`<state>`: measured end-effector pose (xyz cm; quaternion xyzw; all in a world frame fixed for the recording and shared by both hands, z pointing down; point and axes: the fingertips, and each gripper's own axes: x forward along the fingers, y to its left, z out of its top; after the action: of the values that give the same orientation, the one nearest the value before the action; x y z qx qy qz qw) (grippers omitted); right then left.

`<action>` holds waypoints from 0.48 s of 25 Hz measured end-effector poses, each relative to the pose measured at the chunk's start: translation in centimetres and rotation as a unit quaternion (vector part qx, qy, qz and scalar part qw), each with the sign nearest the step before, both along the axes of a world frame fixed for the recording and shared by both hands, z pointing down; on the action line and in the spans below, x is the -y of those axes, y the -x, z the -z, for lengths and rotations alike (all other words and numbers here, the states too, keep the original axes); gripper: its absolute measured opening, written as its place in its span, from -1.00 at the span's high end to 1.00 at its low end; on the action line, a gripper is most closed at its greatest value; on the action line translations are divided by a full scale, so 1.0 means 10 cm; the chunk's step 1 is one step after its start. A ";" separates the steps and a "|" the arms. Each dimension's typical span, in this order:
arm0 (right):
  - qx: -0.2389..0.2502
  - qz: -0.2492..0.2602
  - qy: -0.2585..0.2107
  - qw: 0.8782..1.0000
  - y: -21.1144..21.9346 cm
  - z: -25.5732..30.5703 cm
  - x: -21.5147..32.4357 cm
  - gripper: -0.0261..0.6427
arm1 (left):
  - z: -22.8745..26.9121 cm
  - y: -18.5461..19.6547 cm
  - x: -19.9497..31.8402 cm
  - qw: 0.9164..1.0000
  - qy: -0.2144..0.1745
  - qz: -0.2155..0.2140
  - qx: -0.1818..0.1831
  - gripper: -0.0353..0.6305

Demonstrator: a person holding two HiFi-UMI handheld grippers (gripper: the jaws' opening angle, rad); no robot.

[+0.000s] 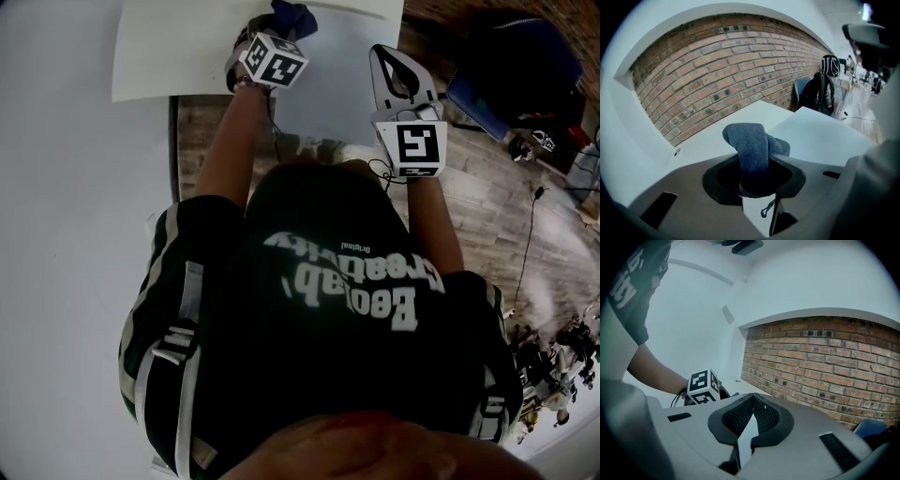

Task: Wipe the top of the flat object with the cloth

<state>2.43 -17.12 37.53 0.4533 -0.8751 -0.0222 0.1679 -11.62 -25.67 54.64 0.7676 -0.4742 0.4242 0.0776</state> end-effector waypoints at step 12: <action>0.003 0.020 -0.005 1.000 0.16 0.02 -0.19 0.94 | 0.01 0.02 -0.79 1.000 0.013 -0.013 -0.002 0.52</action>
<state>0.85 -15.24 37.31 0.4368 -0.8843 -0.0287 0.1625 -11.78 -17.82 54.52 0.7735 -0.4583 0.4300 0.0823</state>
